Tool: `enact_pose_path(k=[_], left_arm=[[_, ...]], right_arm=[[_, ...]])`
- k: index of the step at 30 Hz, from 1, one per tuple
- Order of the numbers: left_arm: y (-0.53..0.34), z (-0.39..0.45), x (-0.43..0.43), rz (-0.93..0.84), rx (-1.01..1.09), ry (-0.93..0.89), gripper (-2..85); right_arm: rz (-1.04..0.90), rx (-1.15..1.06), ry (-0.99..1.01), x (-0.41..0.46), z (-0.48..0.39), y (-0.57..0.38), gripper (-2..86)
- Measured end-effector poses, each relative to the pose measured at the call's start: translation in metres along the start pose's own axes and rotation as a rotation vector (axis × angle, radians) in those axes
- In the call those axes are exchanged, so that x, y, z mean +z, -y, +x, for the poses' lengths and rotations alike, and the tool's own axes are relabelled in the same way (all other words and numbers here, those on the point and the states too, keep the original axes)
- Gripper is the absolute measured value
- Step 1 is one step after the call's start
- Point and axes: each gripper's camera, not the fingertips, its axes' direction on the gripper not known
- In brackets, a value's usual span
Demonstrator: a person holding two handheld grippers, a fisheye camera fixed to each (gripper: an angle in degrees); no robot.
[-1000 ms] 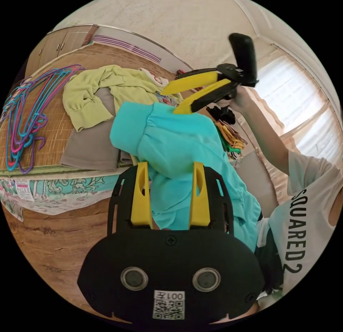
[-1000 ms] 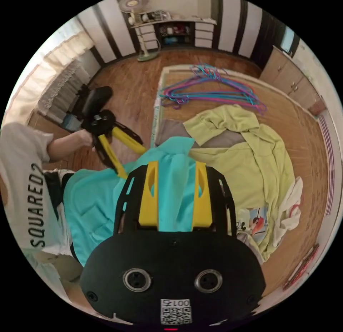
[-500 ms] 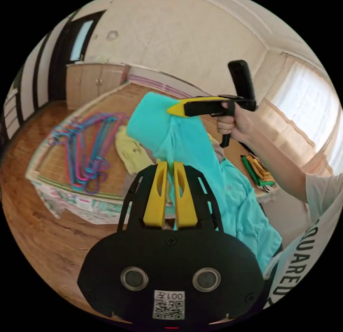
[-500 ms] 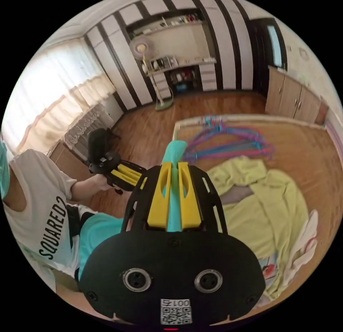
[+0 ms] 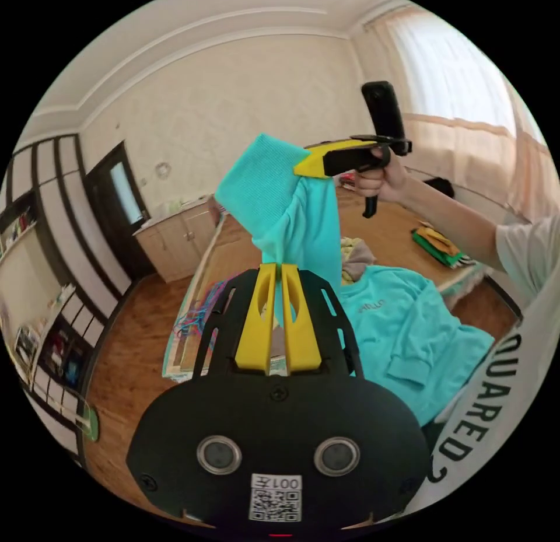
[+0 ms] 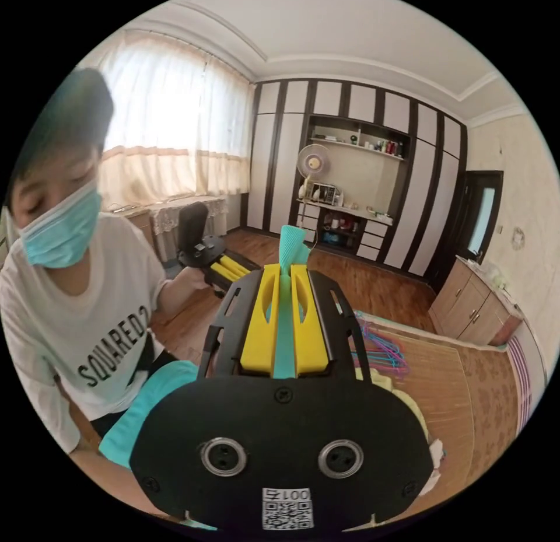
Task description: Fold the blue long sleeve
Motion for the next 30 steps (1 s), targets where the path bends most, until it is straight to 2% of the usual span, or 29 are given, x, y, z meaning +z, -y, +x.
enact_pose_path(k=[3, 5, 6, 8, 13, 15, 17, 19, 21, 24, 25, 30], left_arm=[[0.019, 0.077, -0.015, -0.009, 0.151, -0.173, -0.9], [0.027, 0.147, -0.010, -0.050, 0.277, -0.390, -0.9], [0.027, 0.166, -0.007, -0.063, 0.310, -0.439, -0.8], [0.021, 0.243, 0.014, -0.128, 0.432, -0.584, -0.7], [-0.020, 0.374, 0.060, -0.312, 0.660, -0.686, 1.8], [-0.034, 0.399, 0.071, -0.401, 0.727, -0.658, 3.2], [-0.043, 0.405, 0.081, -0.482, 0.770, -0.544, 4.5], [-0.042, 0.393, 0.091, -0.536, 0.757, -0.460, 4.7], [-0.036, 0.371, 0.101, -0.565, 0.695, -0.457, 5.2], [-0.022, 0.336, 0.127, -0.654, 0.563, -0.422, 3.9], [-0.019, 0.326, 0.136, -0.672, 0.554, -0.351, 3.7], [-0.024, 0.327, 0.167, -0.721, 0.666, -0.136, 6.3]], right_arm=[[-0.057, -0.031, 0.042, -0.045, -0.059, -0.019, 2.4], [-0.147, -0.010, 0.033, -0.075, -0.107, -0.051, 2.3], [-0.176, 0.006, 0.029, -0.080, -0.118, -0.061, 2.3], [-0.285, 0.131, 0.001, -0.098, -0.154, -0.110, 2.2], [-0.478, 0.487, -0.012, -0.092, -0.204, -0.229, 1.9], [-0.527, 0.579, 0.000, -0.082, -0.220, -0.262, 1.7], [-0.547, 0.649, 0.041, -0.074, -0.238, -0.287, 1.5], [-0.516, 0.660, 0.048, -0.076, -0.248, -0.291, 1.5], [-0.507, 0.652, 0.059, -0.079, -0.254, -0.289, 1.4], [-0.590, 0.641, 0.076, -0.076, -0.255, -0.288, 1.3], [-0.645, 0.644, 0.067, -0.073, -0.253, -0.290, 1.3], [-0.795, 0.674, 0.028, -0.069, -0.242, -0.296, 1.2]])
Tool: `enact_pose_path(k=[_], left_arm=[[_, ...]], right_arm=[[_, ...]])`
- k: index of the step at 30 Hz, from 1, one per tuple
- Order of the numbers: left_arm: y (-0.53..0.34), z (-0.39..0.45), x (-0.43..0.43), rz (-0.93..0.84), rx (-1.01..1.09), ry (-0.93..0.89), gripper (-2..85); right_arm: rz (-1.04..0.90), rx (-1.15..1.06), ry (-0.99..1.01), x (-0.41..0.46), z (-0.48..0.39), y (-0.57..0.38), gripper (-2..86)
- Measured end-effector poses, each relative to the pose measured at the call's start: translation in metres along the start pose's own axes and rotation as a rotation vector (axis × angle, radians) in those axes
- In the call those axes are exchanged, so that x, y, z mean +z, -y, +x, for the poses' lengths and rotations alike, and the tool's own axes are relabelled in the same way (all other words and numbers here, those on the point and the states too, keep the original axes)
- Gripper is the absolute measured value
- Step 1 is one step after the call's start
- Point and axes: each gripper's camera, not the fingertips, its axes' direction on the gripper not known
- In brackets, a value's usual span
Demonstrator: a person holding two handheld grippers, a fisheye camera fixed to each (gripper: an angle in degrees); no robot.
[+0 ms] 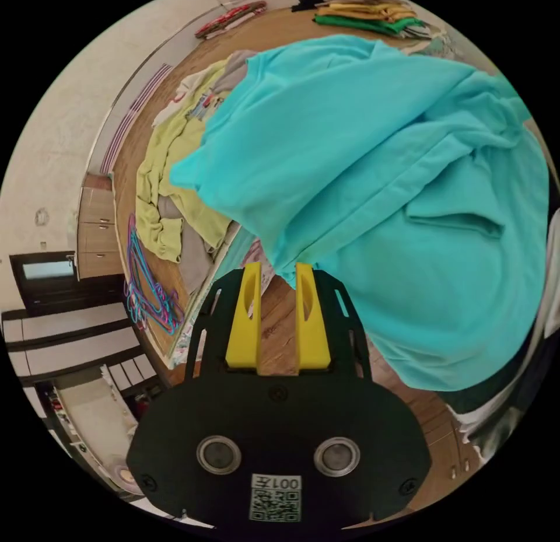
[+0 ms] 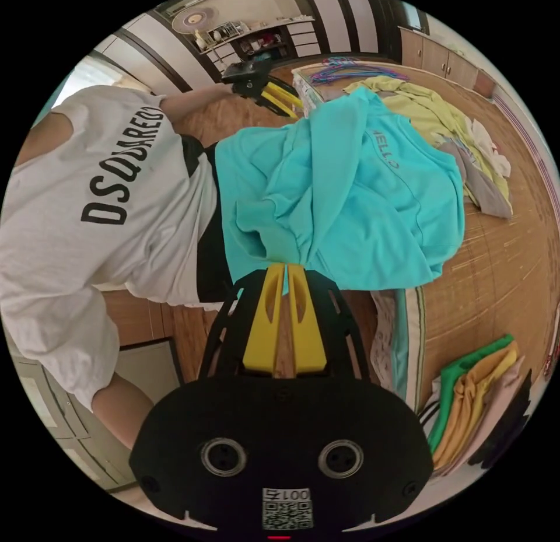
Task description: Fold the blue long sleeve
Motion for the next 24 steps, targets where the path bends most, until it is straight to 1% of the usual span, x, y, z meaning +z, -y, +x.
enact_pose_path(k=[2, 4, 6, 7, 8, 9, 11, 13, 16, 17, 18, 19, 20, 21, 23, 24], left_arm=[[0.006, 0.011, 0.013, -0.035, 0.051, 0.031, 7.9], [0.008, 0.017, 0.017, -0.020, 0.055, 0.043, 8.1], [0.007, 0.022, 0.016, 0.007, 0.041, 0.041, 7.9], [0.006, 0.025, 0.016, 0.016, 0.027, 0.052, 7.3], [0.003, 0.027, 0.013, 0.028, 0.013, 0.058, 4.8], [0.001, 0.028, 0.012, 0.037, 0.006, 0.060, 3.5], [-0.012, 0.028, 0.002, 0.052, -0.025, 0.083, 0.4], [-0.026, 0.021, -0.009, 0.070, -0.088, 0.065, -0.4], [-0.063, 0.005, -0.039, 0.159, -0.241, 0.054, -0.8], [-0.081, -0.003, -0.051, 0.184, -0.347, 0.118, -0.8], [-0.090, -0.005, -0.056, 0.189, -0.391, 0.171, -0.8], [-0.106, -0.007, -0.065, 0.186, -0.436, 0.261, -0.8], [-0.119, -0.010, -0.071, 0.188, -0.461, 0.297, -0.6], [-0.125, -0.010, -0.073, 0.195, -0.460, 0.287, -0.5], [-0.137, -0.009, -0.067, 0.215, -0.420, 0.146, 0.4], [-0.137, -0.007, -0.064, 0.222, -0.403, 0.106, 2.2]], right_arm=[[0.001, 0.011, -0.028, -0.009, 0.000, 0.002, 1.4], [0.050, 0.022, -0.074, -0.019, 0.000, 0.006, 1.9], [0.153, 0.030, -0.118, -0.030, 0.002, 0.015, 2.9], [0.240, 0.030, -0.142, -0.036, 0.005, 0.025, 3.7], [0.326, 0.034, -0.159, -0.040, 0.011, 0.039, 4.6], [0.362, 0.034, -0.163, -0.040, 0.015, 0.047, 5.0], [0.435, 0.051, -0.181, -0.031, 0.037, 0.095, 6.8], [0.401, 0.068, -0.227, -0.012, 0.056, 0.145, 8.1], [0.319, 0.032, -0.281, 0.032, 0.080, 0.240, 10.7], [0.293, 0.026, -0.257, 0.049, 0.090, 0.277, 11.5], [0.280, 0.029, -0.246, 0.057, 0.096, 0.295, 11.9], [0.263, 0.054, -0.241, 0.072, 0.108, 0.328, 11.9], [0.263, 0.087, -0.237, 0.083, 0.122, 0.355, 11.7], [0.264, 0.105, -0.226, 0.088, 0.129, 0.368, 11.5], [0.228, 0.188, -0.169, 0.106, 0.161, 0.405, 10.4], [0.214, 0.208, -0.141, 0.110, 0.169, 0.411, 9.8]])
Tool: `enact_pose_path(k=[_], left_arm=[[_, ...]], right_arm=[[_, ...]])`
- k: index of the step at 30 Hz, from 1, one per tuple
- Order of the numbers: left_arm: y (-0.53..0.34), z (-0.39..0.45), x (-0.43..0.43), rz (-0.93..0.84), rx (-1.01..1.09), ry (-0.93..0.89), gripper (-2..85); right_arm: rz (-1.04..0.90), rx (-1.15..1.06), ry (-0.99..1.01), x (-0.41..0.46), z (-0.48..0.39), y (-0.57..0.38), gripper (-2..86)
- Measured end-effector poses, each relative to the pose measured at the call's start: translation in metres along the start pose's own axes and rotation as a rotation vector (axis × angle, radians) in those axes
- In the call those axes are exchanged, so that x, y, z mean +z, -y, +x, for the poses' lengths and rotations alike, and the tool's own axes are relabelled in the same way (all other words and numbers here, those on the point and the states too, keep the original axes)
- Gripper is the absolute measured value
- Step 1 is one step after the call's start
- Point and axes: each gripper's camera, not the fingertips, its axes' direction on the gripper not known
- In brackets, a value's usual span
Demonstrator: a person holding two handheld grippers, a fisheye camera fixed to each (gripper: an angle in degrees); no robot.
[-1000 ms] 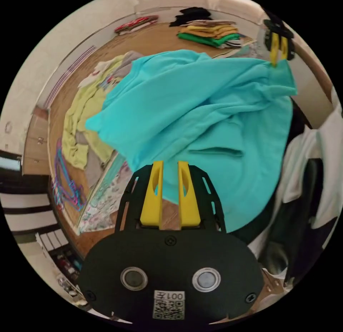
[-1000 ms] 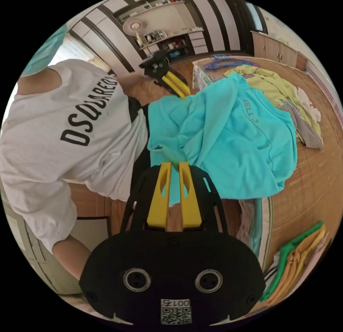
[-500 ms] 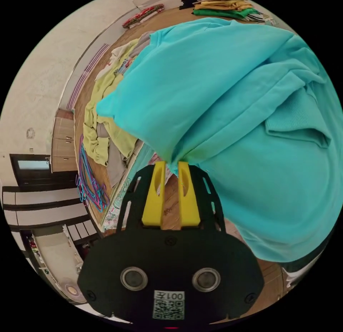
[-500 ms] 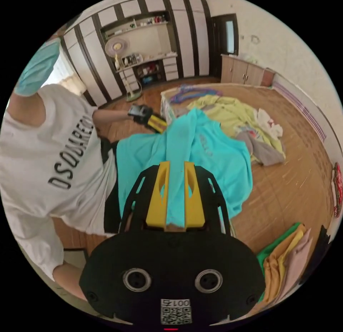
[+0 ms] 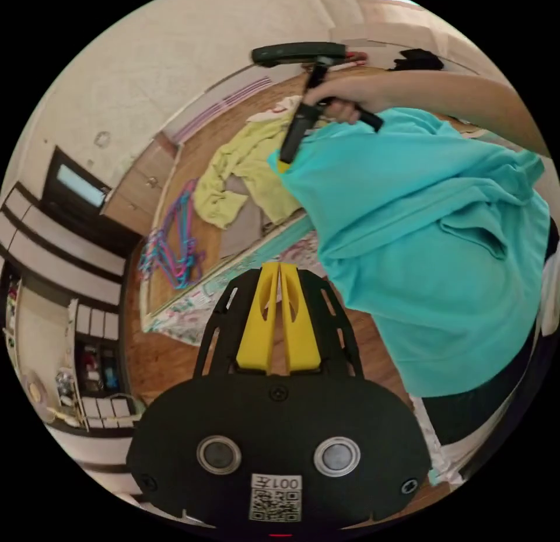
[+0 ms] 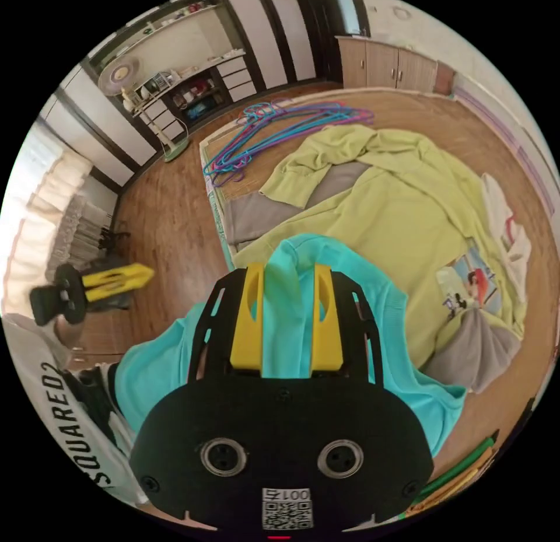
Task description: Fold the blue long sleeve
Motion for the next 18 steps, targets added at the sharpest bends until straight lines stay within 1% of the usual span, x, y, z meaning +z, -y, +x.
enact_pose_path(k=[1, 2, 3, 5, 7, 10, 14, 18], left_arm=[[-0.004, 0.008, 0.004, 0.018, 0.040, -0.066, 5.7], [-0.005, 0.019, 0.007, 0.047, 0.076, -0.087, 8.1], [-0.005, 0.025, 0.009, 0.059, 0.091, -0.081, 9.3], [-0.001, 0.046, 0.023, 0.068, 0.153, 0.018, 10.4], [0.005, 0.056, 0.031, 0.078, 0.205, 0.054, 9.8], [0.010, 0.063, 0.032, 0.102, 0.314, -0.003, 7.9], [-0.004, 0.062, 0.023, 0.093, 0.454, -0.078, 6.6], [-0.022, 0.051, 0.020, 0.072, 0.495, -0.135, 6.0]], right_arm=[[-0.029, 0.030, 0.060, 0.010, 0.010, 0.010, 8.5], [-0.067, 0.044, 0.109, 0.018, 0.015, 0.016, 7.1], [-0.084, 0.046, 0.116, 0.021, 0.017, 0.018, 6.4], [-0.079, 0.054, 0.048, 0.019, 0.019, 0.017, 4.4], [-0.048, 0.073, 0.025, 0.010, 0.020, 0.016, 3.4], [-0.052, 0.102, 0.012, 0.001, 0.025, 0.014, 2.5], [-0.070, 0.058, 0.071, 0.015, 0.030, 0.019, 3.0], [-0.031, 0.070, 0.107, 0.023, 0.034, 0.032, 3.1]])
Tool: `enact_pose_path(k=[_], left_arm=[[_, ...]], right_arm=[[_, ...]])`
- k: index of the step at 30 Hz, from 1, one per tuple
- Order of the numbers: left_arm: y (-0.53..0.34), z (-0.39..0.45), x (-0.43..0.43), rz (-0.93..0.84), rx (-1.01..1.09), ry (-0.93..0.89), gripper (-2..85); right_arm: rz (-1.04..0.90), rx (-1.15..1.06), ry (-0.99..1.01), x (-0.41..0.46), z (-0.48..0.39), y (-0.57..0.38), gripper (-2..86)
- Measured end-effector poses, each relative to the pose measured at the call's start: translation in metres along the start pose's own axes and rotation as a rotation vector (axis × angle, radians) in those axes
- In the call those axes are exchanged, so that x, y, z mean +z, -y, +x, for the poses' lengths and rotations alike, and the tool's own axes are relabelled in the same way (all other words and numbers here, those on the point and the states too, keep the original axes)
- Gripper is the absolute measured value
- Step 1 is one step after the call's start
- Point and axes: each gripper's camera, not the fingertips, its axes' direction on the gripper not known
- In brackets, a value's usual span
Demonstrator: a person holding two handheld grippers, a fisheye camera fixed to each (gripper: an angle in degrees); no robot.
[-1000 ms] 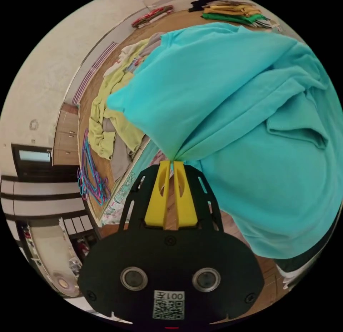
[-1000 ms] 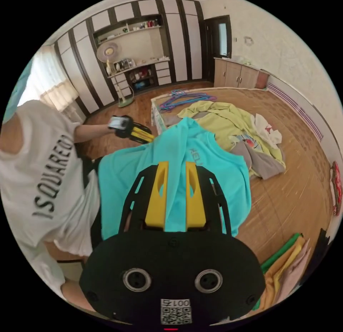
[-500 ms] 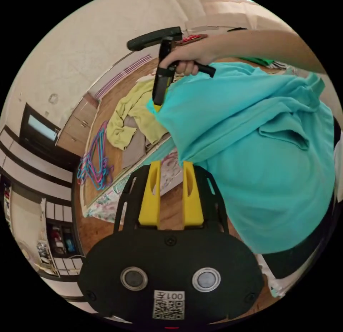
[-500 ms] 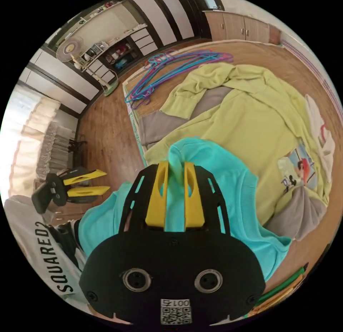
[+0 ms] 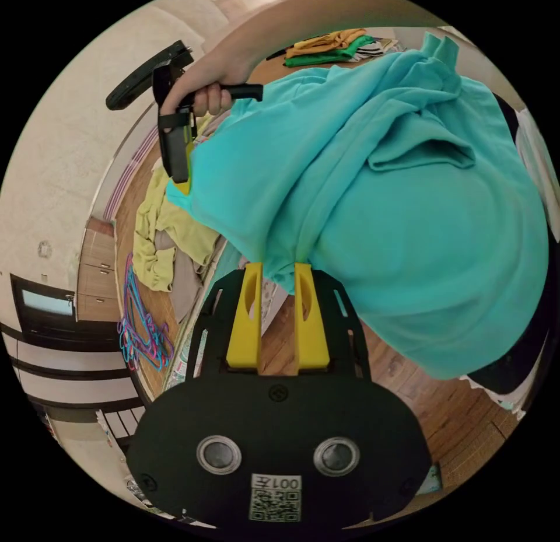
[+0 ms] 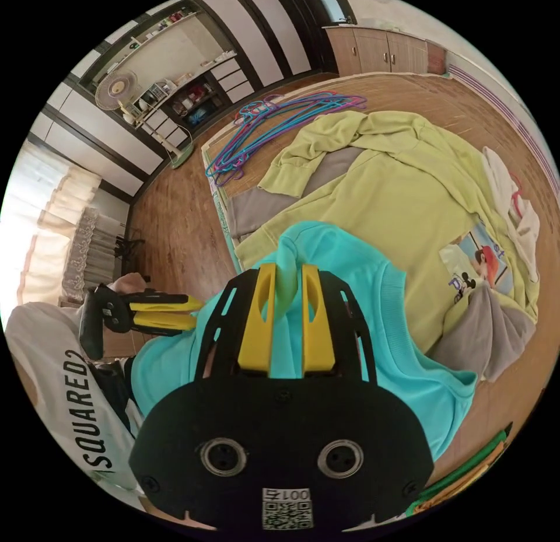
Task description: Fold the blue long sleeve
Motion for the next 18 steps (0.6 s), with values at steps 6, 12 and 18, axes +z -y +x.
enact_pose_path(k=[6, 12, 18], left_arm=[[-0.022, -0.010, 0.005, 0.016, -0.012, -0.039, 6.6], [-0.041, -0.003, 0.008, -0.031, 0.026, 0.045, -0.5], [-0.096, -0.022, -0.023, 0.004, -0.153, 0.254, -1.0]], right_arm=[[0.050, -0.031, -0.055, 0.002, -0.015, 0.023, 1.7], [0.127, -0.061, -0.193, -0.011, -0.033, 0.041, 1.0], [0.155, -0.078, -0.195, -0.019, -0.037, 0.073, 1.0]])
